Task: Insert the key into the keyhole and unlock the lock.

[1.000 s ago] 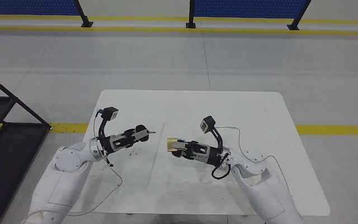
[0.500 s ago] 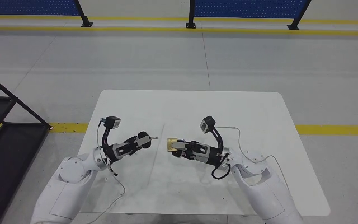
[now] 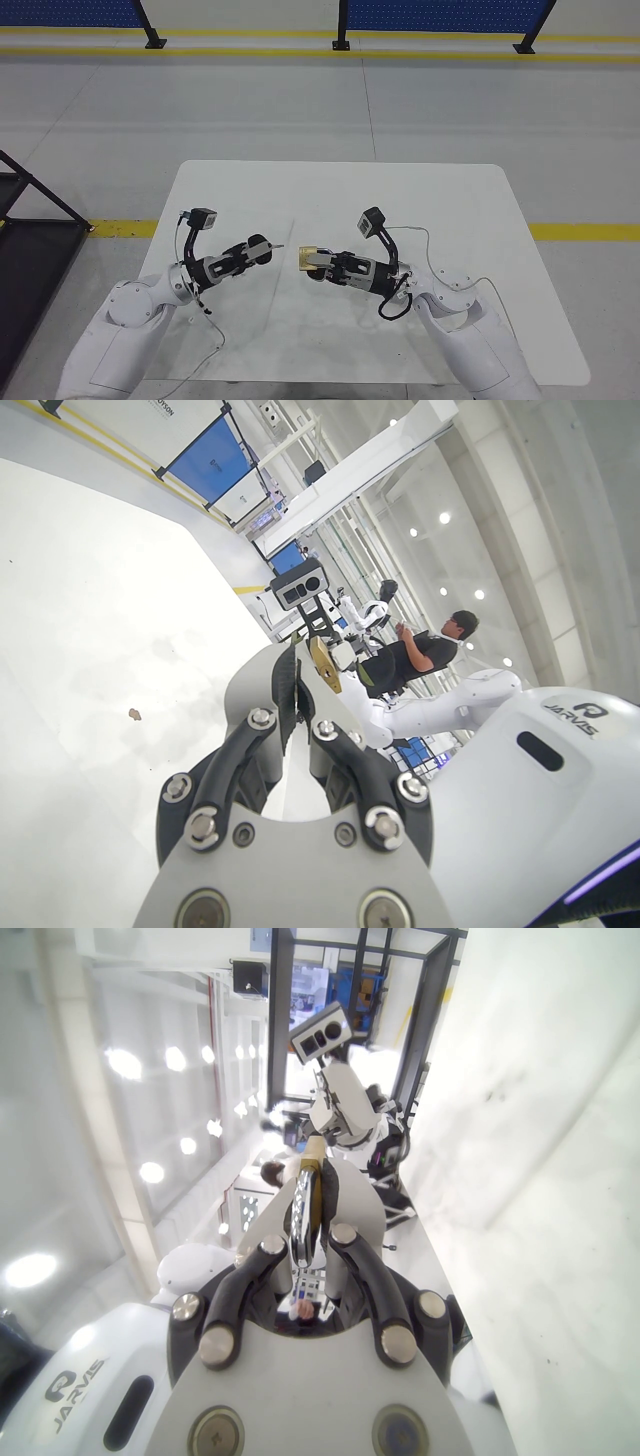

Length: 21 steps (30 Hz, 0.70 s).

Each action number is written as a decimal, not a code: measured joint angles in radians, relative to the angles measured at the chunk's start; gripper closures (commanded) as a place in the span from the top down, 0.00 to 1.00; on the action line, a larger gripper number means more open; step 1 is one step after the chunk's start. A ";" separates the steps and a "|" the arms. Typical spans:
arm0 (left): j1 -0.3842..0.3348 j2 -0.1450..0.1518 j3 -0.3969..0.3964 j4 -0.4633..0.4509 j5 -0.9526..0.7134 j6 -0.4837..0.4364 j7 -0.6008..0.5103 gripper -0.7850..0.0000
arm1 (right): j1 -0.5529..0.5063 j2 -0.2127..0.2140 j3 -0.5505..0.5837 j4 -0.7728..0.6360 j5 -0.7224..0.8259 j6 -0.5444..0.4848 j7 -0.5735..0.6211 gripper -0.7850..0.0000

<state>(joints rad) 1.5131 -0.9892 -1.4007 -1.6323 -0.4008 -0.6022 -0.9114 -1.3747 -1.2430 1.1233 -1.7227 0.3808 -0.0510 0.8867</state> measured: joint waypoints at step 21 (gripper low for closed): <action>0.114 0.011 -0.043 -0.173 0.043 0.177 0.037 0.00 | 0.000 0.000 0.000 0.000 0.000 0.000 0.000 0.00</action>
<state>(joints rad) 1.6275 -0.9783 -1.4436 -1.8057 -0.3575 -0.4252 -0.8748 -1.3747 -1.2430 1.1233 -1.7227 0.3808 -0.0510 0.8867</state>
